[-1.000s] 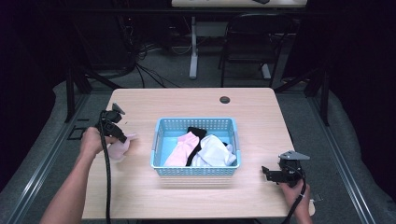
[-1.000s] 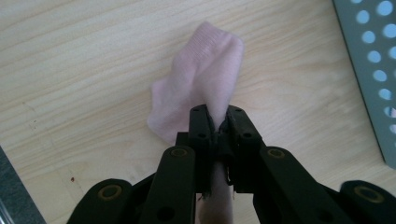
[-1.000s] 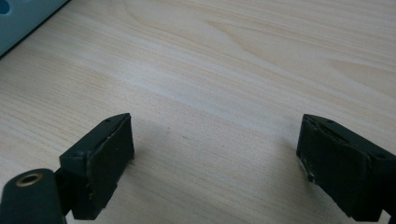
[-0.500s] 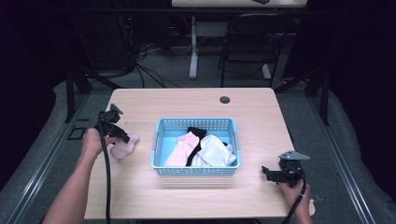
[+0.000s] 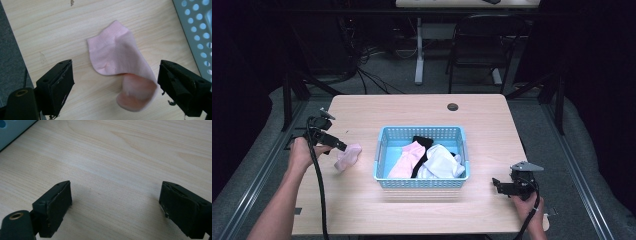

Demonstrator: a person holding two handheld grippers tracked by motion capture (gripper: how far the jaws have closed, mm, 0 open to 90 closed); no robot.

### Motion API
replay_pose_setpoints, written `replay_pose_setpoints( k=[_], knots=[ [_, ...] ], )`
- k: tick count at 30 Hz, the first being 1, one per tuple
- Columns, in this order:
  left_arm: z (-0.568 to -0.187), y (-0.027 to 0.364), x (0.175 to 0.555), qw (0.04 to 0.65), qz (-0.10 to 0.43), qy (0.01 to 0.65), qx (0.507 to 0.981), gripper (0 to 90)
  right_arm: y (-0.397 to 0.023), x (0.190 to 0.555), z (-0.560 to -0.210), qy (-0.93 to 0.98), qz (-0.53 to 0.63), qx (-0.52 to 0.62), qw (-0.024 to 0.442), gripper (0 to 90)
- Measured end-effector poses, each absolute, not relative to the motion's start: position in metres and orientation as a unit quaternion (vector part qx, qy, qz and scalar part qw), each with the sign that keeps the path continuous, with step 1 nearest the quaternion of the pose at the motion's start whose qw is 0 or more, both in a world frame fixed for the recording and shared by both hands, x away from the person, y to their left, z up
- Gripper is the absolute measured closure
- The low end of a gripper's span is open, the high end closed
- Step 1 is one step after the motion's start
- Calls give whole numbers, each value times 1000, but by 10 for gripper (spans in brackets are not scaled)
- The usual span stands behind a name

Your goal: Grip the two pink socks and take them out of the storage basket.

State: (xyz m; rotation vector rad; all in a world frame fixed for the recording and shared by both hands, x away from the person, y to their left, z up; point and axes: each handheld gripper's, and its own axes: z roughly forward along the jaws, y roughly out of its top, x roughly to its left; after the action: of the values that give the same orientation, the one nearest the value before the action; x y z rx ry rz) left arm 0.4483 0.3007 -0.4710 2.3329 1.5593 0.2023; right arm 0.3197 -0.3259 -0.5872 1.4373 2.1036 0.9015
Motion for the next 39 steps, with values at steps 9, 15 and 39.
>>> replay_pose_setpoints(
  k=[9, 15, 39],
  knots=[
    [-455, 295, 439, 175, 77, 536, 822, 85, -326, 320, -587, 760, 326, 519, 216, 104],
    [-444, 283, 432, 177, 80, 516, 834, 43, -326, 320, -587, 760, 326, 519, 216, 105],
    [-422, 212, 416, 197, 65, 448, 869, 3, -326, 320, -587, 761, 325, 519, 216, 106]
  ],
)
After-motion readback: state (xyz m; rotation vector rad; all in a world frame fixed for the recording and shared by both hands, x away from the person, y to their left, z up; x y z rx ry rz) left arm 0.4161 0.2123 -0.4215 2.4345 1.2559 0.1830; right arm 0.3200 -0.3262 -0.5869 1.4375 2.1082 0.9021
